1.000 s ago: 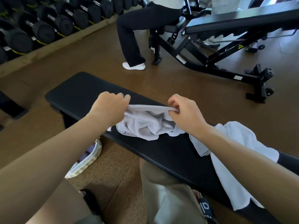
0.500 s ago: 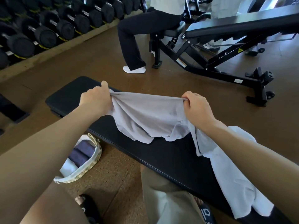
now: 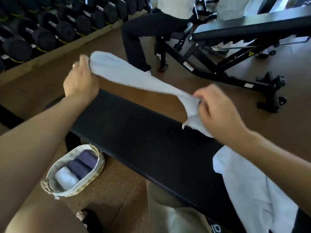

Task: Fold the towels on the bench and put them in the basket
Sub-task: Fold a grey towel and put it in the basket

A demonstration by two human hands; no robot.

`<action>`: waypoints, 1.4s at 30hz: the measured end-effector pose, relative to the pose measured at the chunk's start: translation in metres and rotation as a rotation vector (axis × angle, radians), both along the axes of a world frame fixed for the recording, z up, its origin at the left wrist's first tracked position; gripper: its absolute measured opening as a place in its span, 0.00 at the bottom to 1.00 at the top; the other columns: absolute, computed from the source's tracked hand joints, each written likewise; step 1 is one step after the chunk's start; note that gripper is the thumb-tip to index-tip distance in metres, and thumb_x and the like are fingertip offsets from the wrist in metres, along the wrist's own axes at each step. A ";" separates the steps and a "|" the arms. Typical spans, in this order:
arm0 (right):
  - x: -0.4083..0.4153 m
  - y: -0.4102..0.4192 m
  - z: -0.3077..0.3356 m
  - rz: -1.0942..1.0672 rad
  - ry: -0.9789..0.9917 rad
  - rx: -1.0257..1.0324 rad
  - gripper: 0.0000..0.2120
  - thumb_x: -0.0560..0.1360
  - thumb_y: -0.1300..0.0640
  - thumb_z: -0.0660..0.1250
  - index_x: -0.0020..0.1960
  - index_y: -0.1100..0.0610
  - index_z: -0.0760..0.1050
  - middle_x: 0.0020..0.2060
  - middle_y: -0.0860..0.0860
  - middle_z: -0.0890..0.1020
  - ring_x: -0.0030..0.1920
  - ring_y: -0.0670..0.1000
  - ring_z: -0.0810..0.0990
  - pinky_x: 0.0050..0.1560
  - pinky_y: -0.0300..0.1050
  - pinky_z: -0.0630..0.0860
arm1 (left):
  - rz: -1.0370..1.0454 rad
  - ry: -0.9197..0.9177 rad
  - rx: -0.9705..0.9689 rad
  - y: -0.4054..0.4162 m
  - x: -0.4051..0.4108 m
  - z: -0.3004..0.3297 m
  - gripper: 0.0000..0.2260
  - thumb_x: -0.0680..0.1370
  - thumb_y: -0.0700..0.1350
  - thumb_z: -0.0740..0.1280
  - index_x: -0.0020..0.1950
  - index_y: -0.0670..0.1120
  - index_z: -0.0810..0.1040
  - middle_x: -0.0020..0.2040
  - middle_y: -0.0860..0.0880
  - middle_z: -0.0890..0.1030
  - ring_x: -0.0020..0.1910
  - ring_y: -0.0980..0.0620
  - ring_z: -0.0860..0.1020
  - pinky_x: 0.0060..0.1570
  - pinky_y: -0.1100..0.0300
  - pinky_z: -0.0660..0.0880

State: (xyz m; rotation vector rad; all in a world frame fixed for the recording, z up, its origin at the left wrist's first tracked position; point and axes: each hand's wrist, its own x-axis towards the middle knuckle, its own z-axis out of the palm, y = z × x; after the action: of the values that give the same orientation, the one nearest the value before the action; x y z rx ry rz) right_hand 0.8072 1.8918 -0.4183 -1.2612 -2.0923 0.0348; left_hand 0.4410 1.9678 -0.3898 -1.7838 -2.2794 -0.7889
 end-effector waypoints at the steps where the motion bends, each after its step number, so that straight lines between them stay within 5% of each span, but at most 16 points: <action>1: -0.006 -0.014 -0.019 0.050 -0.034 -0.078 0.12 0.78 0.63 0.57 0.55 0.59 0.77 0.49 0.52 0.75 0.44 0.52 0.75 0.46 0.48 0.74 | -0.003 0.047 -0.097 -0.007 -0.007 -0.021 0.12 0.81 0.40 0.58 0.65 0.44 0.66 0.60 0.35 0.74 0.54 0.30 0.77 0.45 0.42 0.68; 7: -0.043 -0.063 -0.092 0.161 -0.269 -0.442 0.12 0.77 0.64 0.62 0.58 0.55 0.76 0.52 0.49 0.76 0.52 0.52 0.75 0.54 0.48 0.75 | 0.030 0.125 -0.497 -0.057 -0.039 -0.119 0.17 0.82 0.46 0.59 0.71 0.52 0.63 0.61 0.40 0.73 0.51 0.32 0.78 0.44 0.45 0.71; 18: -0.064 -0.078 -0.109 0.094 -0.422 -0.666 0.10 0.74 0.64 0.60 0.53 0.54 0.71 0.49 0.48 0.73 0.50 0.53 0.72 0.49 0.48 0.73 | 0.205 -0.049 -0.445 -0.084 -0.083 -0.139 0.20 0.81 0.39 0.59 0.72 0.50 0.63 0.63 0.36 0.72 0.53 0.30 0.77 0.46 0.45 0.68; 23: -0.085 -0.097 -0.107 0.256 -0.446 -0.769 0.11 0.72 0.66 0.60 0.47 0.52 0.64 0.45 0.47 0.68 0.45 0.52 0.66 0.42 0.46 0.62 | 0.232 -0.537 -0.322 -0.086 -0.079 -0.146 0.20 0.83 0.40 0.56 0.76 0.47 0.62 0.62 0.42 0.71 0.55 0.41 0.72 0.50 0.54 0.69; 27: -0.086 -0.100 -0.115 0.207 -0.524 -0.670 0.13 0.73 0.65 0.62 0.53 0.52 0.67 0.51 0.49 0.72 0.52 0.53 0.71 0.43 0.45 0.61 | 0.438 -1.091 -0.212 -0.074 -0.097 -0.166 0.21 0.76 0.49 0.60 0.69 0.53 0.64 0.62 0.43 0.77 0.55 0.42 0.80 0.58 0.44 0.80; 31: -0.079 -0.104 -0.121 0.059 -0.488 -0.575 0.10 0.74 0.60 0.61 0.54 0.52 0.67 0.51 0.50 0.73 0.52 0.55 0.73 0.44 0.46 0.65 | 0.505 -1.605 -0.174 -0.068 -0.106 -0.182 0.31 0.73 0.33 0.60 0.77 0.41 0.62 0.48 0.45 0.78 0.36 0.51 0.79 0.36 0.57 0.81; 33: -0.077 -0.106 -0.122 0.004 -0.436 -0.569 0.08 0.75 0.59 0.61 0.51 0.51 0.64 0.49 0.49 0.72 0.49 0.54 0.72 0.44 0.46 0.66 | 0.626 -1.506 -0.186 -0.072 -0.091 -0.178 0.36 0.72 0.37 0.63 0.79 0.42 0.55 0.55 0.44 0.78 0.47 0.47 0.80 0.48 0.52 0.80; 35: -0.076 -0.107 -0.121 -0.015 -0.383 -0.560 0.08 0.76 0.59 0.61 0.51 0.51 0.64 0.48 0.49 0.72 0.48 0.52 0.71 0.44 0.46 0.67 | 0.678 -0.959 -0.177 -0.082 -0.068 -0.166 0.30 0.73 0.39 0.62 0.74 0.40 0.58 0.68 0.40 0.70 0.62 0.38 0.74 0.62 0.48 0.72; 38: -0.076 -0.107 -0.116 -0.024 -0.323 -0.514 0.07 0.76 0.61 0.62 0.50 0.52 0.66 0.48 0.49 0.72 0.48 0.52 0.70 0.44 0.46 0.69 | 0.065 -0.413 -0.066 -0.106 -0.013 -0.137 0.17 0.74 0.39 0.65 0.63 0.43 0.70 0.61 0.44 0.71 0.60 0.43 0.72 0.59 0.50 0.71; 42: -0.077 -0.109 -0.112 -0.004 -0.255 -0.393 0.09 0.72 0.65 0.64 0.49 0.54 0.69 0.45 0.50 0.73 0.45 0.53 0.71 0.40 0.49 0.73 | -0.853 0.022 -0.539 -0.132 0.059 -0.130 0.24 0.74 0.63 0.65 0.65 0.52 0.72 0.60 0.53 0.74 0.58 0.52 0.73 0.59 0.51 0.73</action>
State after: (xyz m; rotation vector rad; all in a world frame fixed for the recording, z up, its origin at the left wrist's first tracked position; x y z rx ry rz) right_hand 0.7307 1.7824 -0.5308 -1.5679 -2.3804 0.3118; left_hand 0.5002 1.8353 -0.5195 -3.0515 -1.7525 -0.2035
